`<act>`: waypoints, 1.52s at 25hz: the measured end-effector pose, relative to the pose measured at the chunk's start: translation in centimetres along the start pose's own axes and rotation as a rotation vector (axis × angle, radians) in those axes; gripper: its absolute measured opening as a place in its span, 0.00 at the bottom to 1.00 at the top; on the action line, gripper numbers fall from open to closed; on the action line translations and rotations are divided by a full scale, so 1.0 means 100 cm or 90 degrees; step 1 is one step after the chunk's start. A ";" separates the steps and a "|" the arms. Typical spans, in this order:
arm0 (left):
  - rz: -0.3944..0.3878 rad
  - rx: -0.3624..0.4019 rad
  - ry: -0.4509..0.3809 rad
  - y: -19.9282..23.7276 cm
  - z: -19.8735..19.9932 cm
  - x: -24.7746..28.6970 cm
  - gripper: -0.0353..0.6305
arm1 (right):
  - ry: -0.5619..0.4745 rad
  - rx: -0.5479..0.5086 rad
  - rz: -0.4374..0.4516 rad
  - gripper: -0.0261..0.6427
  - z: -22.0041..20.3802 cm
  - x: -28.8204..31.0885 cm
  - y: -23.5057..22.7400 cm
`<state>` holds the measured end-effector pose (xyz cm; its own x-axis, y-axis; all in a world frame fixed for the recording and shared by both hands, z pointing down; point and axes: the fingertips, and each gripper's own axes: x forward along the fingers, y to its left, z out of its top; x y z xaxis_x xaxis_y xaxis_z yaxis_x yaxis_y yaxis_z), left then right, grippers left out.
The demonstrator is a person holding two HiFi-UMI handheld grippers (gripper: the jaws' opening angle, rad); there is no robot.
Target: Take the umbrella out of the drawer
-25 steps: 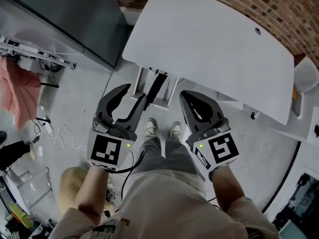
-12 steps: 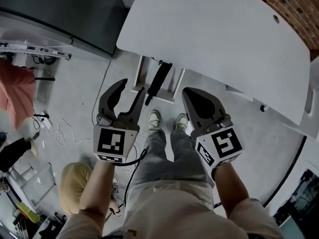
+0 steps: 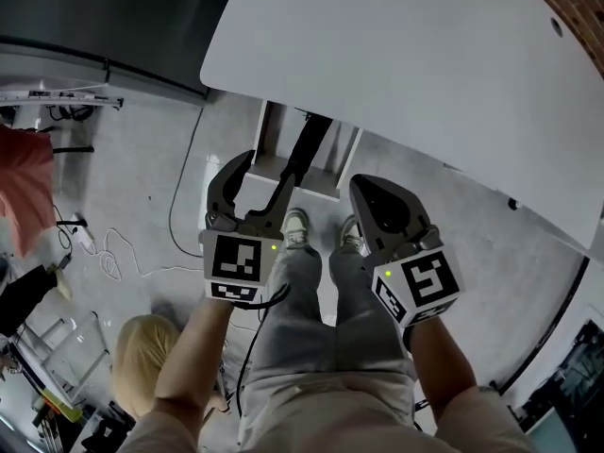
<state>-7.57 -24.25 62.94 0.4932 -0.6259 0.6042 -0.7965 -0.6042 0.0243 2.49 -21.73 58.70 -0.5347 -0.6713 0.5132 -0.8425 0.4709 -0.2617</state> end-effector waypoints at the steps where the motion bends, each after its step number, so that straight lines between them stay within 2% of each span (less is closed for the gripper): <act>1: 0.004 0.000 0.007 0.000 -0.012 0.010 0.42 | 0.002 0.003 0.000 0.05 -0.008 0.005 -0.004; 5: 0.001 -0.002 0.040 -0.002 -0.065 0.054 0.43 | 0.009 0.012 -0.001 0.05 -0.041 0.028 -0.019; 9: -0.020 -0.039 0.085 -0.005 -0.117 0.091 0.44 | 0.021 0.007 0.000 0.05 -0.066 0.048 -0.030; 15: -0.056 -0.047 0.153 -0.016 -0.189 0.143 0.45 | 0.034 -0.004 0.008 0.05 -0.098 0.072 -0.045; 19: -0.068 -0.071 0.178 -0.022 -0.217 0.170 0.45 | 0.040 -0.001 0.006 0.05 -0.118 0.082 -0.057; 23: -0.071 -0.071 0.218 -0.026 -0.251 0.195 0.45 | 0.048 0.003 0.005 0.05 -0.138 0.088 -0.068; 28: -0.078 -0.026 0.264 -0.031 -0.278 0.215 0.46 | 0.053 -0.001 -0.006 0.05 -0.157 0.093 -0.087; 33: -0.100 -0.017 0.333 -0.040 -0.311 0.227 0.46 | 0.051 0.010 -0.022 0.05 -0.169 0.097 -0.096; 38: -0.087 -0.004 0.395 -0.039 -0.320 0.232 0.46 | 0.056 0.015 -0.013 0.05 -0.180 0.098 -0.091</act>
<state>-4.26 -20.62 102.32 0.2984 -0.1398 0.9441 -0.7436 -0.6542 0.1382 6.13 -22.29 80.80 -0.5103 -0.6279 0.5876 -0.8551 0.4437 -0.2684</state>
